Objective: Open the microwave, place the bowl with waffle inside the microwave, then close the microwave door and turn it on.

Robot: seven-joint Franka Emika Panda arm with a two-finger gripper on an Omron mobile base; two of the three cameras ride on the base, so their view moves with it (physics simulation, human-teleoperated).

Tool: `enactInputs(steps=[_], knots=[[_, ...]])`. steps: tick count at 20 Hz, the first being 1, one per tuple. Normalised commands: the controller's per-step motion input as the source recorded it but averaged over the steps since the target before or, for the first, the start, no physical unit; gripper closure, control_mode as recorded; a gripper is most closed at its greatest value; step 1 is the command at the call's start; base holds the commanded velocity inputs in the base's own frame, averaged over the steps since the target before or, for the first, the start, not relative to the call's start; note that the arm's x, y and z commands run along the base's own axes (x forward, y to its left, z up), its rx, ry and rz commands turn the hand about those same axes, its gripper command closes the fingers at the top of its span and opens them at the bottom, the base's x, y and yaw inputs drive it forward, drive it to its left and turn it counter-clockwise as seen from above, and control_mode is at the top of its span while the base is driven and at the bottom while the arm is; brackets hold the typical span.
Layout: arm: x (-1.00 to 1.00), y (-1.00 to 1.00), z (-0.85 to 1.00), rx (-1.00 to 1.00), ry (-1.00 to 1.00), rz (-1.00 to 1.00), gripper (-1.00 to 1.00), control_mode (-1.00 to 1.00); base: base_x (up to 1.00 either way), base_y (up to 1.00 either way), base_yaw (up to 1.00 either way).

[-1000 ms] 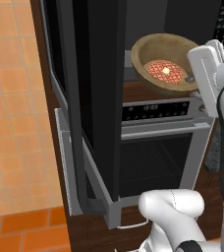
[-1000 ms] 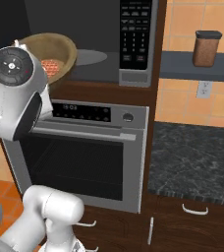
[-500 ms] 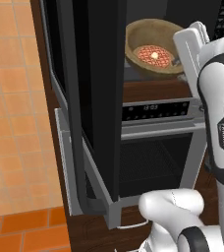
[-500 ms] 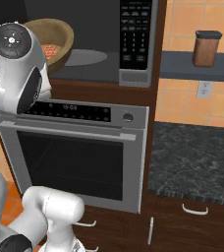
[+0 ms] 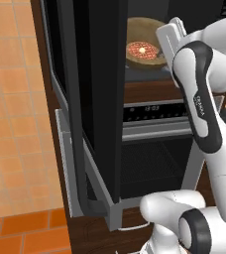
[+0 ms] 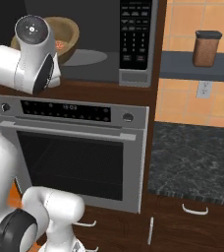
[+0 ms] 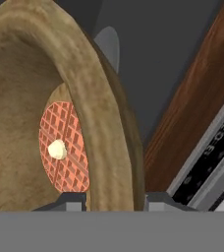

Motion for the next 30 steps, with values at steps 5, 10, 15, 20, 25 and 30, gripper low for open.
enactInputs(steps=[5,10,15,20,25,30], knots=[[0.87,0.18,-0.11,0.0,0.01,0.0,1.0,-1.0,0.0,0.0,0.0],[0.64,0.01,-0.17,0.01,0.0,0.0,1.0,-1.0,0.0,0.0,0.0],[0.64,0.0,-0.04,0.0,0.0,0.0,1.0,-1.0,0.0,0.0,0.0],[0.68,0.0,0.0,0.0,0.0,0.0,1.0,-1.0,0.0,0.0,0.0],[0.3,0.0,-0.12,0.0,0.0,0.0,1.0,-1.0,0.0,0.0,0.0],[0.0,0.0,-0.18,0.0,0.0,0.0,1.0,-1.0,0.0,0.0,0.0]])
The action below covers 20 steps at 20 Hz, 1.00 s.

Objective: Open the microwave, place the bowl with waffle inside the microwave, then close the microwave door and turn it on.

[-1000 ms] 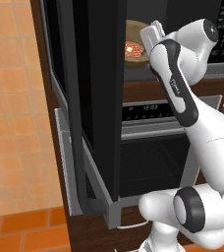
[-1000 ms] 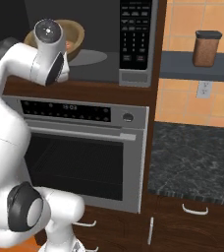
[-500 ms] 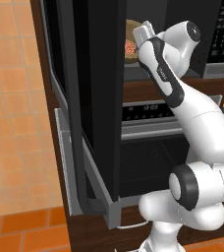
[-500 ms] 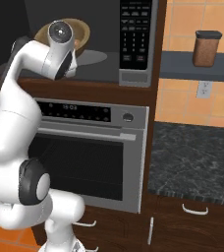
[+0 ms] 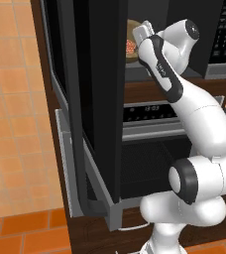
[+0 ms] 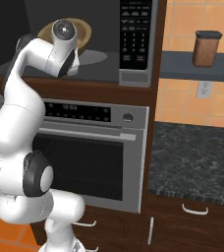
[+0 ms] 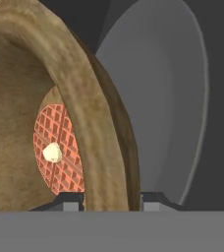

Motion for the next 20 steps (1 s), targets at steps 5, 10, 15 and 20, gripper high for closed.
enactInputs(steps=[5,10,15,20], knots=[[0.0,0.02,-0.13,0.0,-0.01,0.0,1.0,-1.0,0.0,0.0,0.0],[0.0,0.0,0.0,0.0,0.0,0.0,1.0,-1.0,0.0,0.0,0.0],[0.0,0.0,0.0,0.0,0.0,0.0,-1.0,-1.0,0.0,0.0,0.0],[0.0,0.0,0.0,0.0,0.0,0.0,-1.0,-1.0,0.0,0.0,0.0]])
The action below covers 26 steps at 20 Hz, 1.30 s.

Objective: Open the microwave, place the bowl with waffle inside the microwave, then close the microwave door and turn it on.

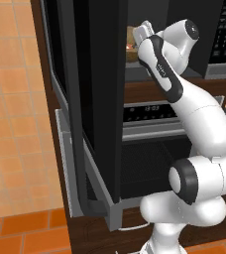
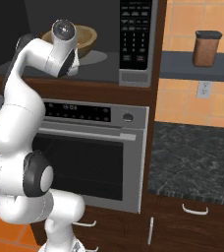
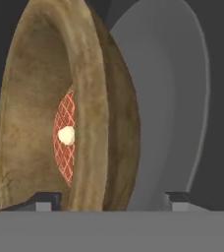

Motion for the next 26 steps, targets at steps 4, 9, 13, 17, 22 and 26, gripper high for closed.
enactInputs(steps=[4,9,13,17,22,26], knots=[[-0.08,-0.01,0.0,0.0,-0.05,0.0,-1.0,-1.0,0.0,0.0,0.0],[-0.67,-0.08,0.03,0.0,-0.21,0.0,-1.0,-1.0,0.0,0.0,0.0],[-0.94,-0.11,0.0,0.0,-0.24,0.0,-1.0,-1.0,0.0,0.0,0.0],[-0.92,0.0,0.01,-0.07,-0.16,0.0,-1.0,-1.0,0.0,0.0,0.0],[-1.0,0.1,0.0,-0.17,-0.16,0.0,-1.0,-1.0,0.0,0.0,0.0],[-0.87,0.22,0.0,-0.19,-0.12,0.0,-1.0,-1.0,0.0,0.0,0.0]])
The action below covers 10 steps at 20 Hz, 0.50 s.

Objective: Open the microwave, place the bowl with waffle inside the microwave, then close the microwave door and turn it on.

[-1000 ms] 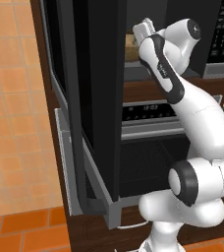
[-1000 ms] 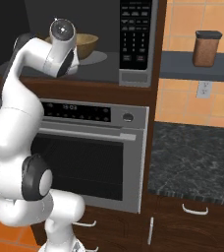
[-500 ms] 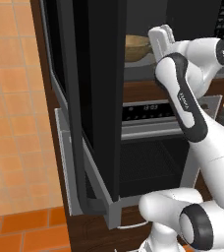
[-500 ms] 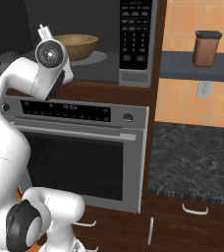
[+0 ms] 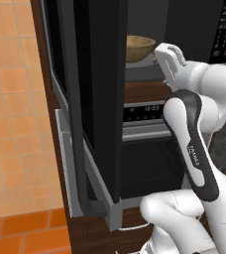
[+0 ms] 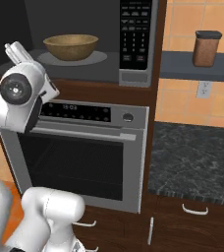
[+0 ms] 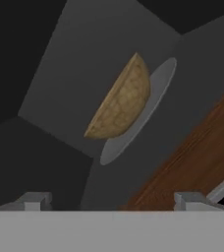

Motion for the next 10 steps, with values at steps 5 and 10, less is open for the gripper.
enactInputs(steps=[5,10], knots=[[-0.51,0.54,0.0,-0.25,-0.11,0.0,-1.0,-1.0,0.0,0.0,0.0],[-0.36,0.24,-0.13,-0.28,-0.18,0.0,-1.0,-1.0,0.0,0.0,0.0]])
